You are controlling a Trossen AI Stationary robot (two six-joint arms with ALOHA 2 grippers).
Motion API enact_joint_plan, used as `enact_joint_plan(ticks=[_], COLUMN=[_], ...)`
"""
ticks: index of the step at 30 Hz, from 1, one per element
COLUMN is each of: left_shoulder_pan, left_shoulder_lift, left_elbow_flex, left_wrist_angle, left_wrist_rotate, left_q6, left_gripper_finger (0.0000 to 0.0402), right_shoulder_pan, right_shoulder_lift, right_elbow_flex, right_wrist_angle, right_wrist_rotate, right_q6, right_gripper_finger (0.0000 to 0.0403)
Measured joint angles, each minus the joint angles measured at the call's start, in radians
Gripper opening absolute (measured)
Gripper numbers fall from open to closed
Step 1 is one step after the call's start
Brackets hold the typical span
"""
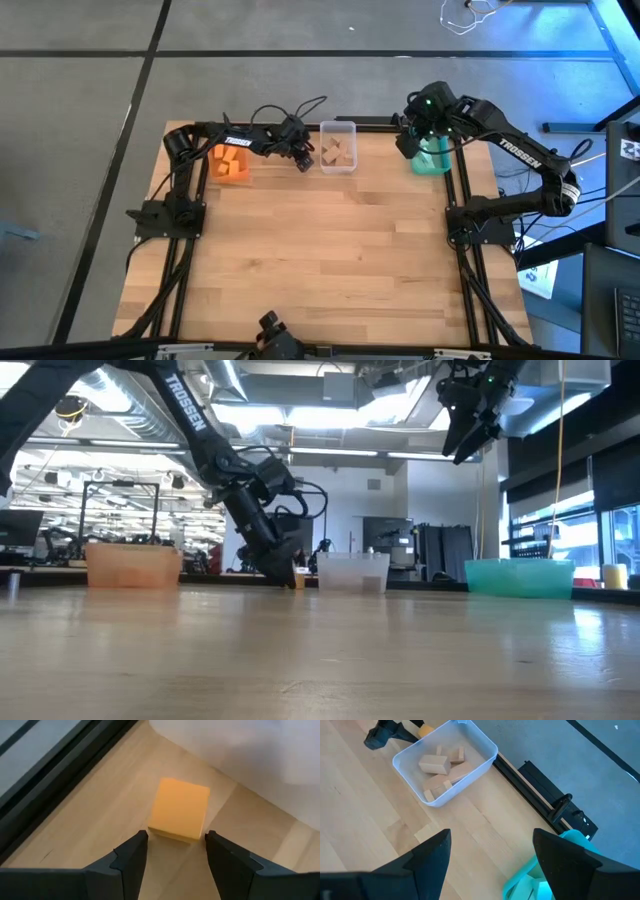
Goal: Sort & place blocks by color
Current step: Put the orange block into the orange bin
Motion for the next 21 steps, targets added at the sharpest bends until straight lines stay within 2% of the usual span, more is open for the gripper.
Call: enact_joint_plan(ticks=[7,16,21], left_shoulder_pan=[0.002,-0.006,-0.006], left_shoulder_lift=[0.007,0.008,0.008], left_elbow_flex=[0.0,0.001,0.001], left_wrist_angle=[0.014,0.06,0.06], left_wrist_rotate=[0.009,0.011,0.057], left_q6=[0.043,0.198,0.279], left_gripper_finger=[0.0191,0.0191,0.0191], right_shoulder_pan=[0.0,0.0,0.0], right_shoulder_lift=[0.0,0.0,0.0], right_elbow_flex=[0.0,0.0,0.0], right_wrist_angle=[-0.001,0.0,0.0], right_wrist_rotate=[0.0,0.0,0.0], right_q6=[-0.001,-0.003,-0.004], right_gripper_finger=[0.0281,0.0281,0.0281])
